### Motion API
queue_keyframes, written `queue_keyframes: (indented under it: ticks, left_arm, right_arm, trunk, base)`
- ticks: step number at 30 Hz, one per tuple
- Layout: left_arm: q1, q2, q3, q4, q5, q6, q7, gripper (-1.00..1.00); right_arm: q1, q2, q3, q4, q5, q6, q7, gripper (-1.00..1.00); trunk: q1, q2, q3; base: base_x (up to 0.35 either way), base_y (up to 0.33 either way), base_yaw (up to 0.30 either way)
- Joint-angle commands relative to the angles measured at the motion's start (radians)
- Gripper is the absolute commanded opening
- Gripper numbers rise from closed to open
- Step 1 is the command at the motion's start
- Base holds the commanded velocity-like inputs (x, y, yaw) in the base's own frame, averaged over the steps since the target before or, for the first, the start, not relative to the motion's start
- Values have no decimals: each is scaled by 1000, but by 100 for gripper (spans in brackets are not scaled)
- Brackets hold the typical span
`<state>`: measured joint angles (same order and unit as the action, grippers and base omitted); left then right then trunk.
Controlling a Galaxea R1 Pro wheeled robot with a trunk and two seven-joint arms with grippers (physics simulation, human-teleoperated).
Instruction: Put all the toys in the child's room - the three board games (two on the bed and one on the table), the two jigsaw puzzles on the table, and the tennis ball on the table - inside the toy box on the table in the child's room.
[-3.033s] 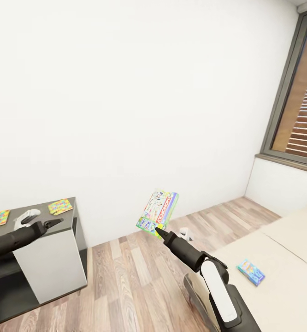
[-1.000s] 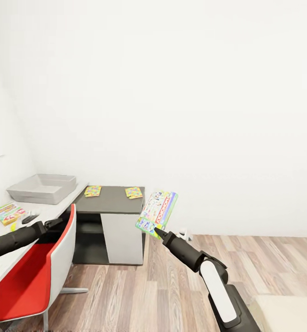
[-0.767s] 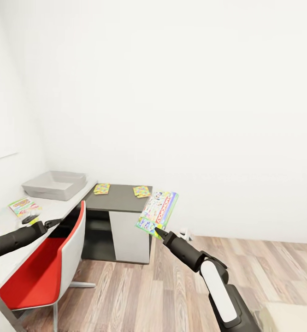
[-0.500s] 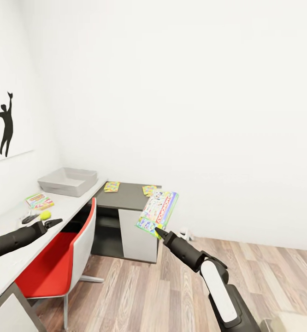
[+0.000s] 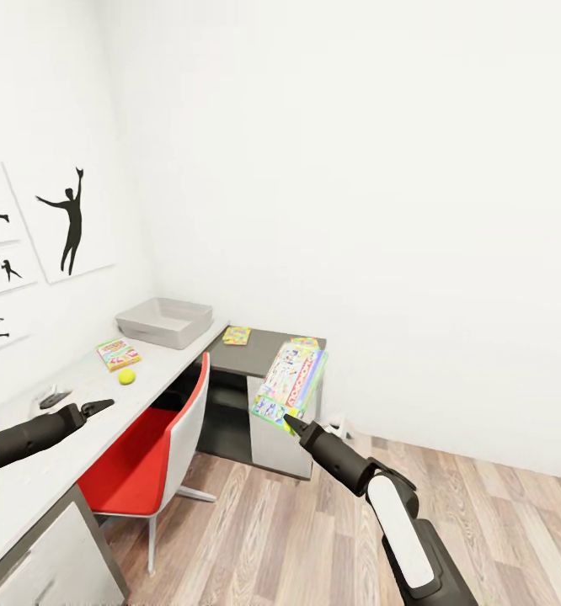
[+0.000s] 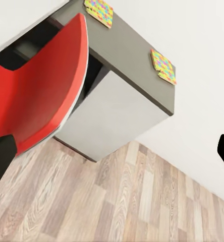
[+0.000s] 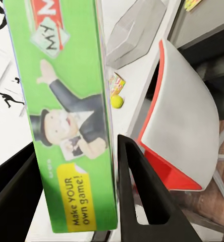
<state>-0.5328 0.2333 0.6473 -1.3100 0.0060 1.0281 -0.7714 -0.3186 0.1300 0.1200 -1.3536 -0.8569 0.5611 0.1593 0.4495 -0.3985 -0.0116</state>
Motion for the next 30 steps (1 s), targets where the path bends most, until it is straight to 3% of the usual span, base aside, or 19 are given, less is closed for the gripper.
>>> queue_keyframes:
  ticks: [1,13,30]
  left_arm:
    - [-1,0,1,0,0,7,-3,100]
    - [-1,0,1,0,0,6,-2,100]
    - [-1,0,1,0,0,5,-2,100]
  right_arm:
    - [-1,0,-1,-1,-5,5,2,-100]
    - [-1,0,-1,0,-5,5,2,-100]
    - [-1,0,2,0,-5,-7,3,-100]
  trunk:
    - [0,-1,-2]
    - [0,-1,-4]
    - [0,-1,-4]
  base:
    - [0,0,215]
    - [141,-127,65]
    - [174,-64,246]
